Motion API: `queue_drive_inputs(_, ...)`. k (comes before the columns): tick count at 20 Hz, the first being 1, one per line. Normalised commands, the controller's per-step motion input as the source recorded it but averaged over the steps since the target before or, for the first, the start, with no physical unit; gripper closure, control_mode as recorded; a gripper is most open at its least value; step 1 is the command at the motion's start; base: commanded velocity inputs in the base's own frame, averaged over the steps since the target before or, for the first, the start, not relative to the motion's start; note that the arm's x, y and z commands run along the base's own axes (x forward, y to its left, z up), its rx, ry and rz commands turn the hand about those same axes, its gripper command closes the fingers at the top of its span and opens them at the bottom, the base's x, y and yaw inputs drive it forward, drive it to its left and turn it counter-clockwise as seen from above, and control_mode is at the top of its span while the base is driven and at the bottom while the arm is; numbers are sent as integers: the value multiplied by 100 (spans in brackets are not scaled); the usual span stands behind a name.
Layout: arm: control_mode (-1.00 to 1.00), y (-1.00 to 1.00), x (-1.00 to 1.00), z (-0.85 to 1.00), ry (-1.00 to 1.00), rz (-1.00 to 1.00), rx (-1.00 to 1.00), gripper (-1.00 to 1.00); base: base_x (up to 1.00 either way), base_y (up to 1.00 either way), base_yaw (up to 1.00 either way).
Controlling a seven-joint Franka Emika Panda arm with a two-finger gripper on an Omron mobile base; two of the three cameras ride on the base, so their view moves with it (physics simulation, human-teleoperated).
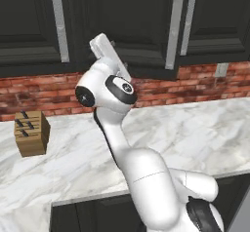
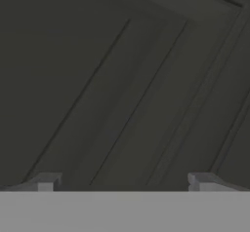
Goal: Open the cabinet. Pick the bowls from the counter and place them in the cabinet. Then close the cabinet.
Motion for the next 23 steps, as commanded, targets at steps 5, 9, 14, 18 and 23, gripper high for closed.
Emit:
queue_drive_inputs(5,-100,-49,100,-21,-10,68,8,-100,0,0,0)
queue_drive_inputs(9,-100,-44,100,-18,-5,59,6,-100,0,0,0)
queue_drive_inputs(14,-100,-12,100,-13,-7,39,2,-100,0,0,0)
queue_drive_inputs(18,-100,0,100,-21,-1,23,0,-100,0,0,0)
queue_drive_inputs(23,-100,0,100,-9,0,11,0,-100,0,0,0)
